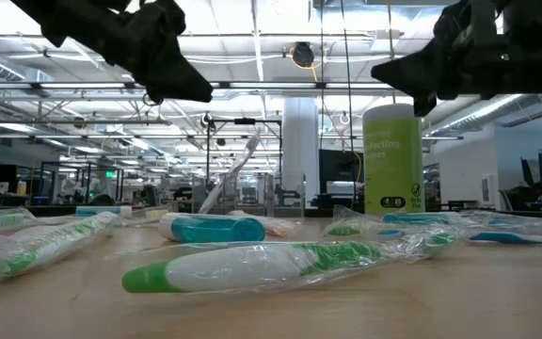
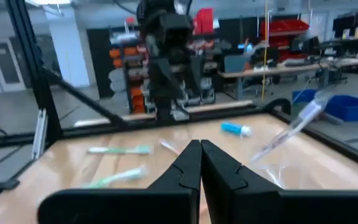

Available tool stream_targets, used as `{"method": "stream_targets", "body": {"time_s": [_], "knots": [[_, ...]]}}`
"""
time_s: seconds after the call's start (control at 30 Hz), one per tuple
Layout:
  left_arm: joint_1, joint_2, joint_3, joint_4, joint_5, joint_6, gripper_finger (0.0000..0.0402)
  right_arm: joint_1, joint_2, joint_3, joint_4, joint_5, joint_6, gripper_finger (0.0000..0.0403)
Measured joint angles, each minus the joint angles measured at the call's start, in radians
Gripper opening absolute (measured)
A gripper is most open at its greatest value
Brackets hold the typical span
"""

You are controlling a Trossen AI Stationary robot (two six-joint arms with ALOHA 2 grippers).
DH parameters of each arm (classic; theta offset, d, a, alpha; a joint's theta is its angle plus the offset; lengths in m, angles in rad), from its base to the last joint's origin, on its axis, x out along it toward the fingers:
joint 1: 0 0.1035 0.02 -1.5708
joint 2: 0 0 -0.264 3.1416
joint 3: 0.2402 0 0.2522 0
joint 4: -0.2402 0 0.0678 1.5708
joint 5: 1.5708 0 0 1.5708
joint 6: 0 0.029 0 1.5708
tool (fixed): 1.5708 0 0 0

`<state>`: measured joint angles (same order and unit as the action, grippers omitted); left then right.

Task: Pick & Place toothbrushing station
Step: Put the blue mouthwash into the transparent organizer

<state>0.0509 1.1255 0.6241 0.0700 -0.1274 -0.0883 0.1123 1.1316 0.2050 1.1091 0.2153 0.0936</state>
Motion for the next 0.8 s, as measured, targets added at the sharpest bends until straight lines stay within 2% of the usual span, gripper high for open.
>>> {"method": "stream_targets", "body": {"time_s": [0.13, 0.27, 0.4, 0.5, 0.6, 0.7, 0.8], "knots": [[0.0, 0.0, 0.0, 0.001, -0.012, 0.001, 0.0147, -0.008, 0.0, 0.0, 0.02, -0.002, -0.013, 0.0], [0.0, 0.0, 0.0, 0.001, -0.012, -0.003, 0.0147, -0.021, 0.0, 0.0, 0.023, 0.001, 0.061, 0.0], [0.0, 0.0, 0.0, -0.033, -0.013, 0.008, 0.0147, -0.027, 0.0, 0.0, 0.005, 0.091, 0.123, 0.0], [0.027, -0.003, 0.007, -0.179, -0.013, 0.011, 0.0147, -0.027, 0.0, 0.0, 0.001, 0.152, 0.127, 0.0], [0.075, -0.033, 0.026, -0.394, -0.083, -0.018, 0.0147, -0.028, 0.0, 0.0, 0.006, 0.198, 0.131, 0.0], [0.132, -0.03, 0.03, -0.527, -0.161, -0.04, 0.0148, -0.028, 0.0, 0.0, 0.01, 0.203, 0.119, 0.0], [0.229, -0.034, 0.029, -0.59, -0.172, -0.037, 0.0148, -0.03, 0.0, 0.0, -0.006, 0.203, 0.071, 0.0]]}}
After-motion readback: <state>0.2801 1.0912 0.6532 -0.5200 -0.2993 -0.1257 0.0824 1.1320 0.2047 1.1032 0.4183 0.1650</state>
